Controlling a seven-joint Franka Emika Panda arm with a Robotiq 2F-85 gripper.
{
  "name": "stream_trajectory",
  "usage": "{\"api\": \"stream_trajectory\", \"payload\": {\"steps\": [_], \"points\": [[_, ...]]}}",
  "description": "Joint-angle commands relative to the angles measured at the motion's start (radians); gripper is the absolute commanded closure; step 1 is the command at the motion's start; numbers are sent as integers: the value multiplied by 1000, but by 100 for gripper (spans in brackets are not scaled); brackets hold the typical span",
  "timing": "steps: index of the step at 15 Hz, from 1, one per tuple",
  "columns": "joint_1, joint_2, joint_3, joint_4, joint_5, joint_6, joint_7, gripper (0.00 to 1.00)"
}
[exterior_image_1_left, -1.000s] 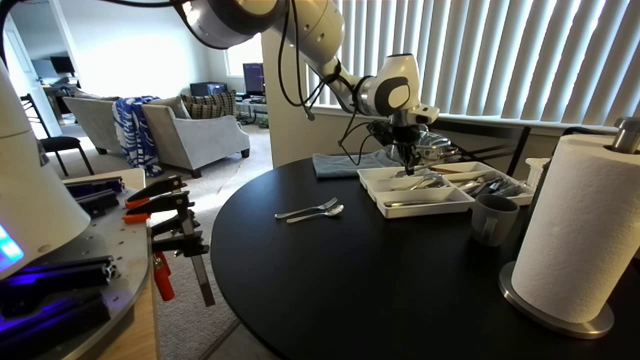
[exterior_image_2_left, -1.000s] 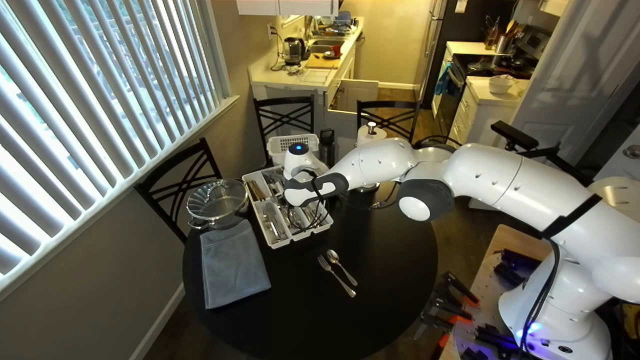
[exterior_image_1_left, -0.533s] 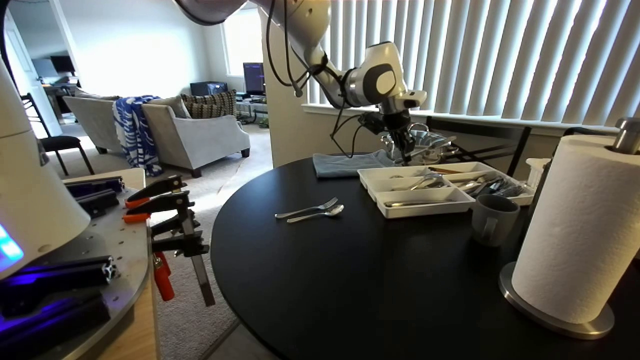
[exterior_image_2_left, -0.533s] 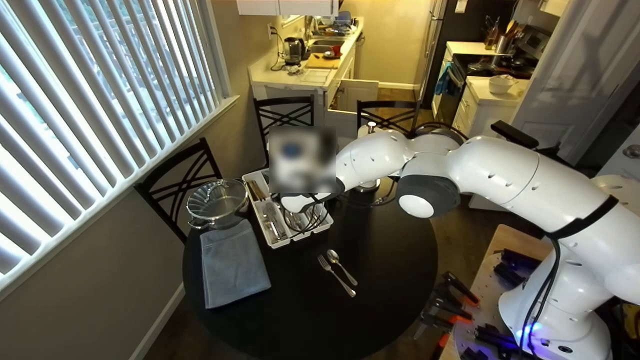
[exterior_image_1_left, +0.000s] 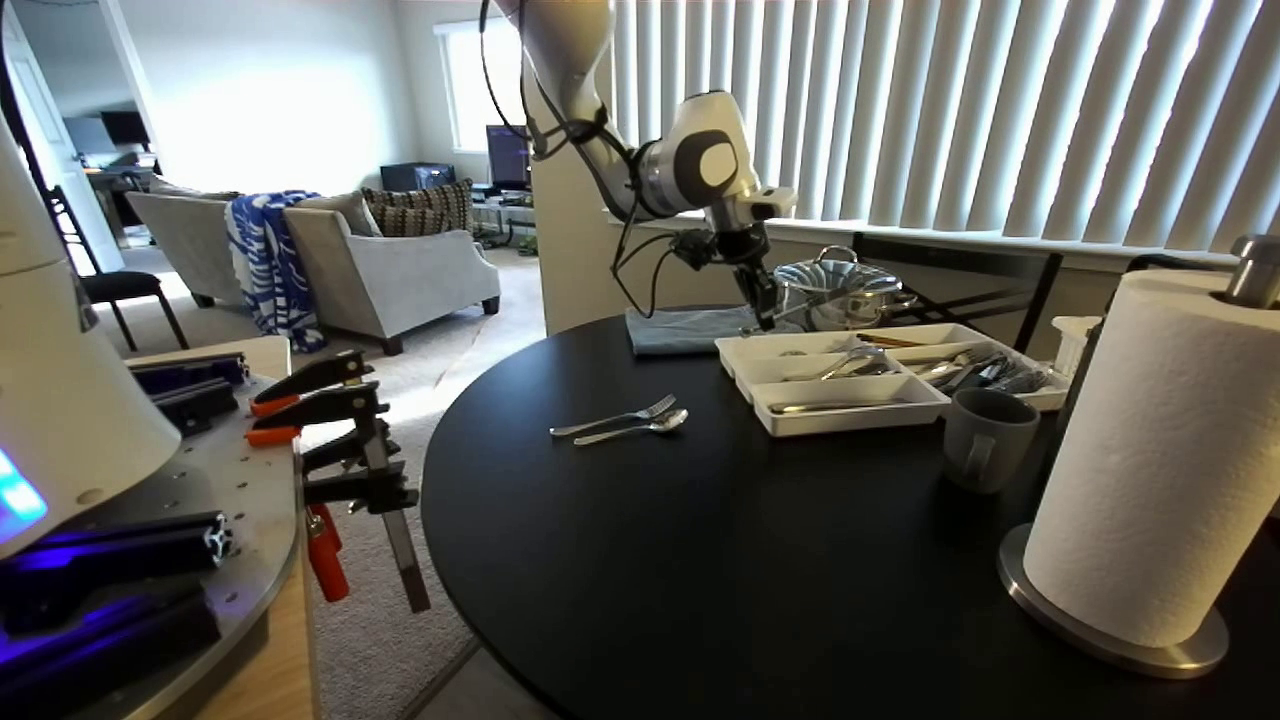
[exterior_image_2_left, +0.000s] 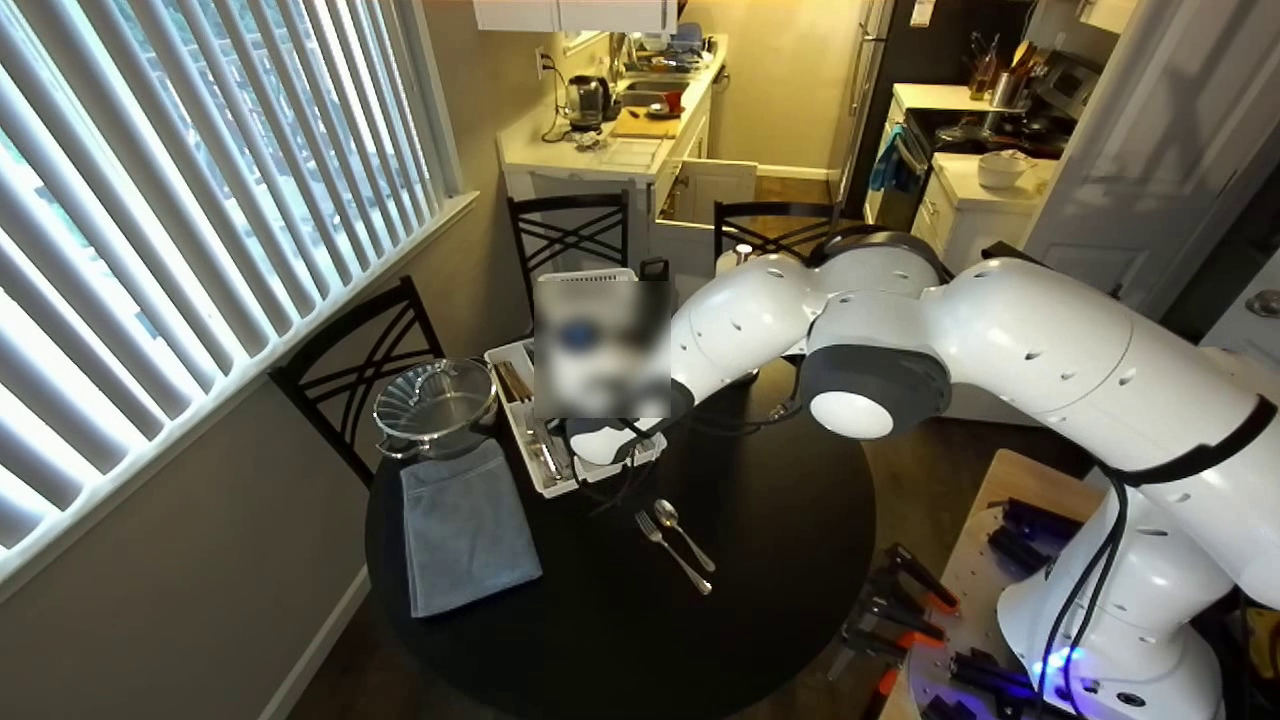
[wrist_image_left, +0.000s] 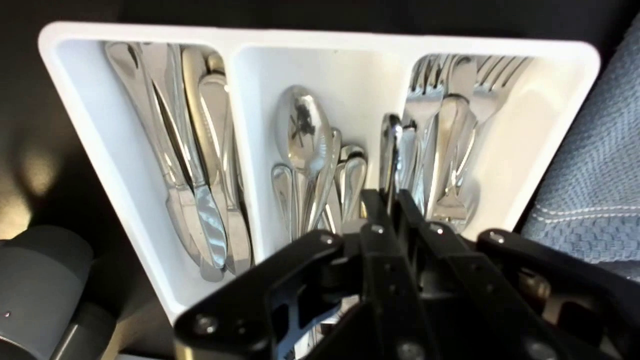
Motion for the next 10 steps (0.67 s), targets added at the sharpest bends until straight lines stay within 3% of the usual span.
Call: {"api": "stream_trajectory", "payload": {"steps": [1,10], "points": [[68,-136,-4,-235,-20,70,60,98],[182,-318,-17,-643,3,203,244,98]]}}
